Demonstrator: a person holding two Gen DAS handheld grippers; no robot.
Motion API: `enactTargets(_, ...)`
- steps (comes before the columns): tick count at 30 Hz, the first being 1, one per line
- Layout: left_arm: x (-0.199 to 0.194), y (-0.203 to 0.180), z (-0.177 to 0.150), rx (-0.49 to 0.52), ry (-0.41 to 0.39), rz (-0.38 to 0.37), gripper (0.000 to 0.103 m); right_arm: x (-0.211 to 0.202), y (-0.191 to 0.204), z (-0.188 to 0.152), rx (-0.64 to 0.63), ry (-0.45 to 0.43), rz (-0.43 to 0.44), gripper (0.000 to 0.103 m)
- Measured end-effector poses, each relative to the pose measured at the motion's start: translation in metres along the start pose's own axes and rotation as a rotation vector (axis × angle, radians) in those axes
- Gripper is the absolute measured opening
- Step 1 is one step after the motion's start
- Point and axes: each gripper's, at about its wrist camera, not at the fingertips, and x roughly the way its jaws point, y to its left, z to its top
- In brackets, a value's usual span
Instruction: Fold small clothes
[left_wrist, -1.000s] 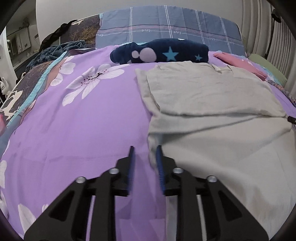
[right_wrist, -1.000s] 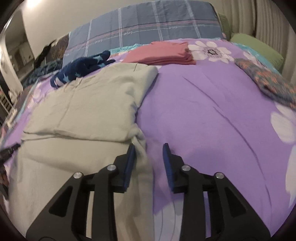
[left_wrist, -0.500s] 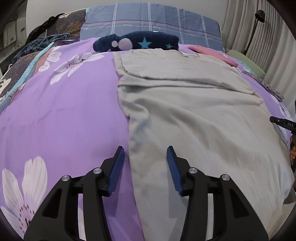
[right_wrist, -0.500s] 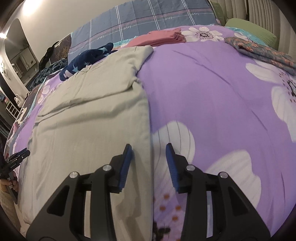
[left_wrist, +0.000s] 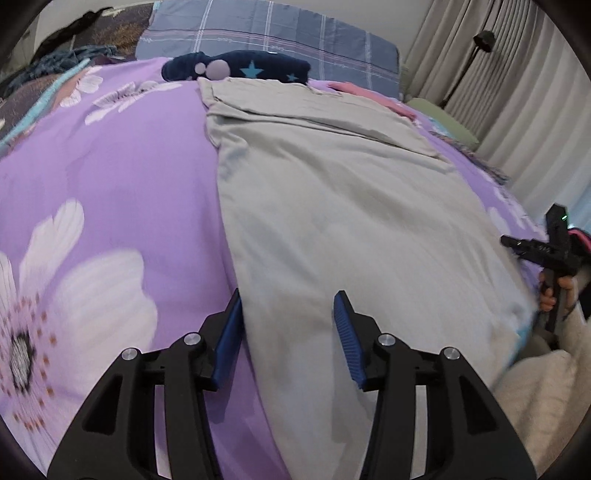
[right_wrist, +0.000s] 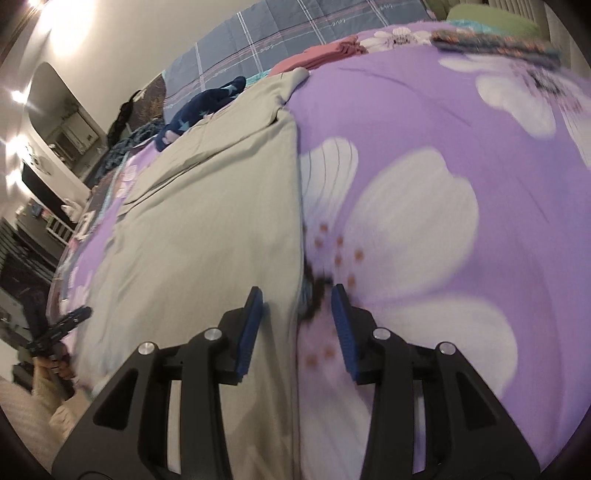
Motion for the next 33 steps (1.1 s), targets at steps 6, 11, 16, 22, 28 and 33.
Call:
enactTargets(6,-0.018,-0.009,-0.026,-0.021,0.053,-0.123,0.048,-0.028,-0.001,-0.035,-0.005,0.076,0.102,0.045)
enactTargets(11,-0.006,-0.013,-0.016,-0.01,0.052,-0.155,0.048,-0.026,0.006,-0.041,-0.03,0.079,0.157,0.059)
enactTargets(16,0.004,-0.018,-0.006,-0.012,0.065,-0.175,0.048,-0.019,0.017,-0.037,-0.037,0.116,0.198,0.046)
enactTargets(22,-0.008,-0.016,-0.02,-0.02,0.083,-0.218,0.048,-0.025,0.011,-0.052,-0.032,0.124,0.257,0.046)
enactTargets(28,-0.002,-0.024,-0.011,-0.05,0.052,-0.218,0.027,-0.005,0.019,-0.032,0.001,0.12,0.323,0.04)
enactTargets(33,-0.018,-0.035,-0.005,-0.067,-0.047,-0.218,0.003,-0.013,0.01,-0.024,0.113,0.057,0.405,0.004)
